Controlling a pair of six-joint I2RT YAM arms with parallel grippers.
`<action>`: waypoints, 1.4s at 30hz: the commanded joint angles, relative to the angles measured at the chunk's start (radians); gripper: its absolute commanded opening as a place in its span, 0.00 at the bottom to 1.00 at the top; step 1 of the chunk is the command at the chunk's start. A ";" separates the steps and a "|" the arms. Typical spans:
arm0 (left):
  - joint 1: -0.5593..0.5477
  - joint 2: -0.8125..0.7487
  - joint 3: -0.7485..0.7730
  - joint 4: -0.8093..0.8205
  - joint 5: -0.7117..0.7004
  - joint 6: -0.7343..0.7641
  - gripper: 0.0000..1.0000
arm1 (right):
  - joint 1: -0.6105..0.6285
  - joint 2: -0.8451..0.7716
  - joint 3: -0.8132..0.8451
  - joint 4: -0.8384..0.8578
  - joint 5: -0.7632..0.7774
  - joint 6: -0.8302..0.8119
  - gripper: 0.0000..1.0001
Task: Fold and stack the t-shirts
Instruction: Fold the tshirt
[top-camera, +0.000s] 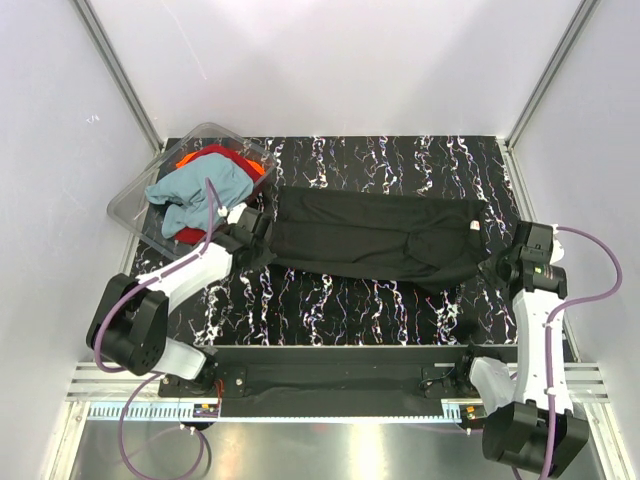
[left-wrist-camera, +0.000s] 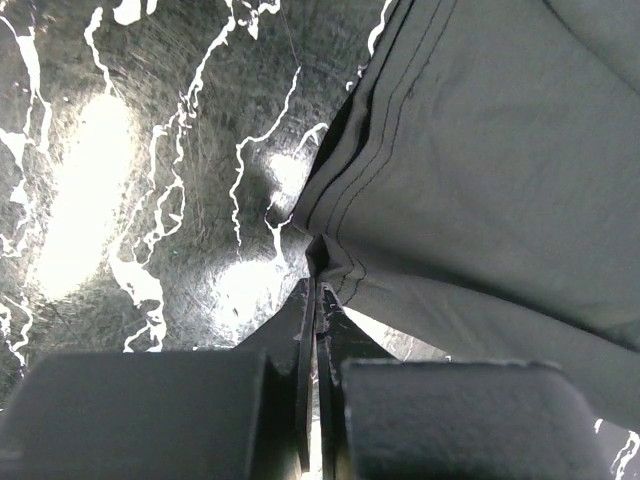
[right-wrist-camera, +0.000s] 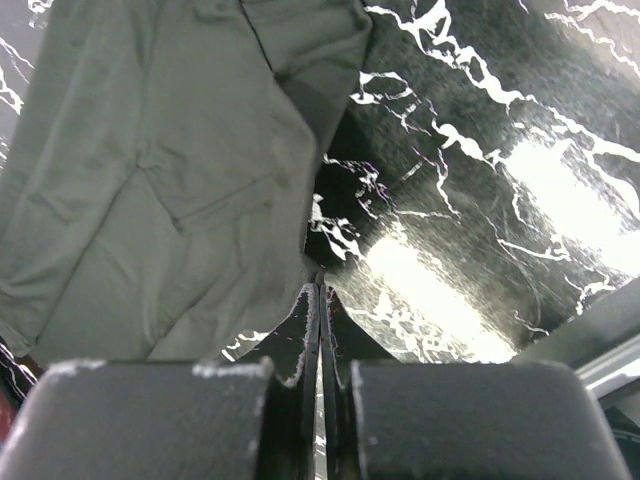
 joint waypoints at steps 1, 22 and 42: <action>-0.013 -0.039 -0.014 0.015 -0.005 -0.013 0.00 | 0.005 -0.040 -0.007 -0.017 0.018 0.013 0.00; 0.035 0.250 0.372 -0.078 -0.083 0.102 0.00 | 0.005 0.331 0.188 0.219 -0.042 -0.094 0.00; 0.102 0.521 0.624 -0.097 -0.057 0.143 0.00 | 0.005 0.769 0.464 0.259 -0.086 -0.166 0.00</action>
